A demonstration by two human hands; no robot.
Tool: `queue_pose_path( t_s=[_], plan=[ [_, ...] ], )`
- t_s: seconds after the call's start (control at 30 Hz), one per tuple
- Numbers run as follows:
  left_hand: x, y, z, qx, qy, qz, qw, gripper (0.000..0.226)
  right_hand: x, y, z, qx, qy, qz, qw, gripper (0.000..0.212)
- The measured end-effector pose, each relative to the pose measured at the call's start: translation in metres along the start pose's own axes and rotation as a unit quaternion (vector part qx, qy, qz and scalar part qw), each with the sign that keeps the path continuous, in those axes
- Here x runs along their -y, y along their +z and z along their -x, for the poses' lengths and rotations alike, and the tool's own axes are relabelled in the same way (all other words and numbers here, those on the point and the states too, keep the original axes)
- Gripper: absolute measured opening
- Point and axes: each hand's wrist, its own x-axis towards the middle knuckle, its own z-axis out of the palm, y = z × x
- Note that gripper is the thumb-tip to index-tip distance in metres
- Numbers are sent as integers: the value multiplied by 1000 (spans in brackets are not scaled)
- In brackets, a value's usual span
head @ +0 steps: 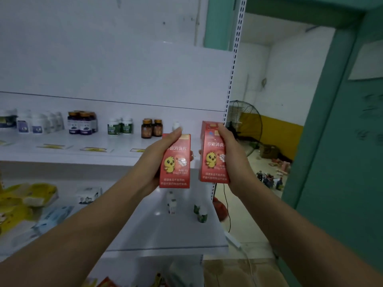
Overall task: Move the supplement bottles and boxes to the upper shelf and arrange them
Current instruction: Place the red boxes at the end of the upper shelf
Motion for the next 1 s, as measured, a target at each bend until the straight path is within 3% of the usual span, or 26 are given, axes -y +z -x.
queue_pose_path(
  t_s=[0.17,0.27,0.4,0.53,0.73,1.0],
  plan=[
    [0,32,-27,73,-27,2,997,32,4,-28,-12,-47,-28,68,996,55],
    [0,49,-58,94,-24,-22,995,38,11,-56,-31,-57,-42,80,994,58],
    [7,60,-121,68,5,-71,995,52,16,-95,-79,-36,-41,53,997,62],
    [24,64,-194,24,22,-84,996,47,9,-131,-145,-14,-41,50,998,66],
    [49,74,-301,-62,19,-134,989,54,-15,-171,-257,8,-10,44,999,40],
    [81,72,-397,-102,4,-127,987,59,-61,-193,-359,63,13,67,996,28]
  ],
)
